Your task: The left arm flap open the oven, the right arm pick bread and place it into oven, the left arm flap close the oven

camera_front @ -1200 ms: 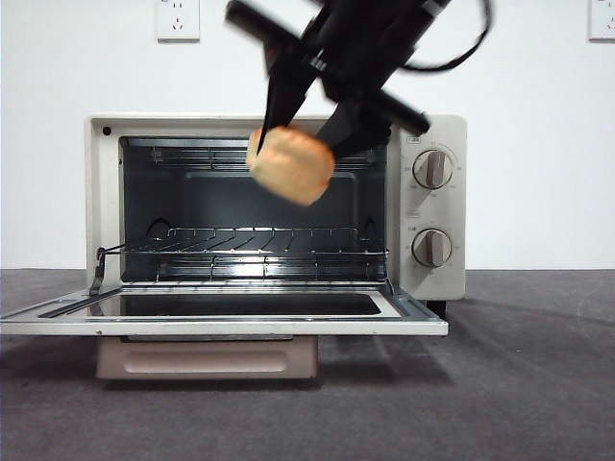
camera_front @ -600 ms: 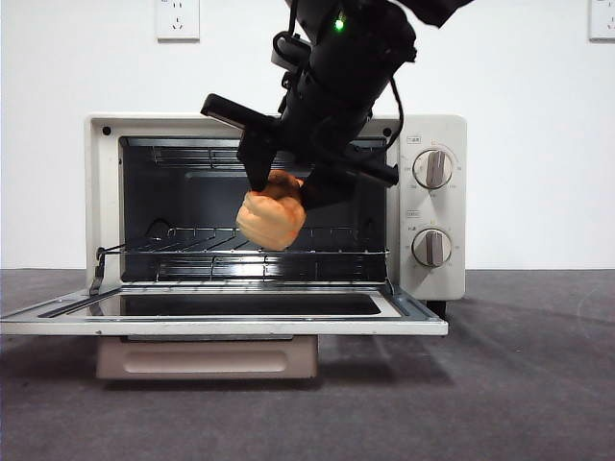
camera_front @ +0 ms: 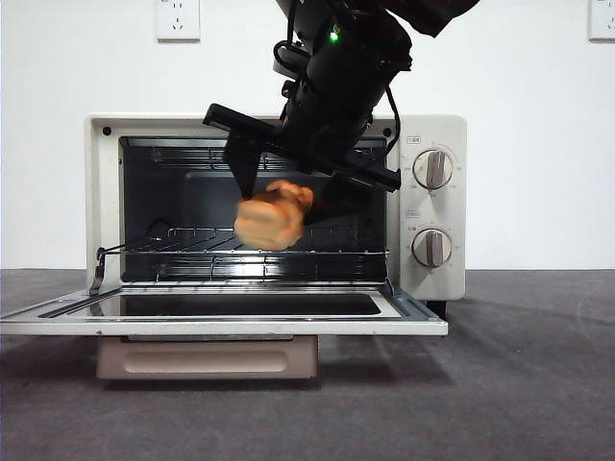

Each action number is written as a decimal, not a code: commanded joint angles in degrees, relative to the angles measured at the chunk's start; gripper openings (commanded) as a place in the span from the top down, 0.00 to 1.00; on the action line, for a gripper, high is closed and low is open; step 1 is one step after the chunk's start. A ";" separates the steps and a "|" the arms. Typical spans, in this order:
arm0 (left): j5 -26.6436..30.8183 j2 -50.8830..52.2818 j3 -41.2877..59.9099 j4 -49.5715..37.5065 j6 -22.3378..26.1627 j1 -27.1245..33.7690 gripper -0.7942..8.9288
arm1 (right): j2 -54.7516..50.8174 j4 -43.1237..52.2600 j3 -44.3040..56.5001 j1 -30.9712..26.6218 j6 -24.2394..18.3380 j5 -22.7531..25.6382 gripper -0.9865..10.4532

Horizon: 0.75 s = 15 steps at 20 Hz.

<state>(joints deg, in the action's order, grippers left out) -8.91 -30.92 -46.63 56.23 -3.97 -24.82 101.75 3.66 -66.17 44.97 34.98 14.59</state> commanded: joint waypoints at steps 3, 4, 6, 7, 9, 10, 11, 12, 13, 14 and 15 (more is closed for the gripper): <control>0.04 0.00 -0.33 -0.04 -0.13 -0.17 0.90 | 0.96 0.15 -1.36 0.72 0.61 -0.02 0.54; 0.04 0.00 -0.33 -0.04 -0.13 -0.17 0.90 | 0.42 -0.11 -1.36 0.72 0.61 -0.17 0.54; 0.04 0.00 -0.33 -0.07 -0.15 -0.17 0.90 | -1.22 -1.22 -1.36 0.85 0.42 -0.13 0.54; 0.04 0.00 -0.33 -0.13 -0.13 -0.17 0.90 | -2.43 -1.84 -1.36 1.09 -0.09 0.00 0.54; 0.04 -0.02 -0.33 -0.52 -0.13 -0.17 0.90 | -5.18 -3.43 -1.36 1.46 -0.44 -0.26 0.54; 0.04 -0.02 -0.33 -0.59 -0.13 -0.17 0.90 | -6.84 -4.59 -1.36 1.84 -1.16 -1.09 0.54; 0.04 -0.02 -0.33 -0.55 -0.15 -0.17 0.90 | -8.87 -6.27 -1.36 2.51 -2.23 -1.79 0.54; 0.04 -0.02 -0.33 -0.57 -0.13 -0.17 0.90 | -10.60 -7.76 -1.36 2.99 -3.50 -2.73 0.54; 0.04 -0.02 -0.33 -0.66 -0.13 -0.17 0.90 | -12.00 -9.03 -1.36 3.39 -4.68 -3.43 0.54; 0.04 -0.02 -0.33 -0.74 -0.13 -0.15 0.90 | -13.31 -10.27 -1.36 3.78 -5.92 -4.17 0.54; 0.04 -0.02 -0.33 -0.94 -0.13 -0.17 0.90 | -14.95 -11.98 -1.36 4.20 -7.63 -5.18 0.54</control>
<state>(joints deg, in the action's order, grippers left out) -8.88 -30.76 -46.63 56.21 -3.97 -24.82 87.13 -8.01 -66.30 48.42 30.72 9.69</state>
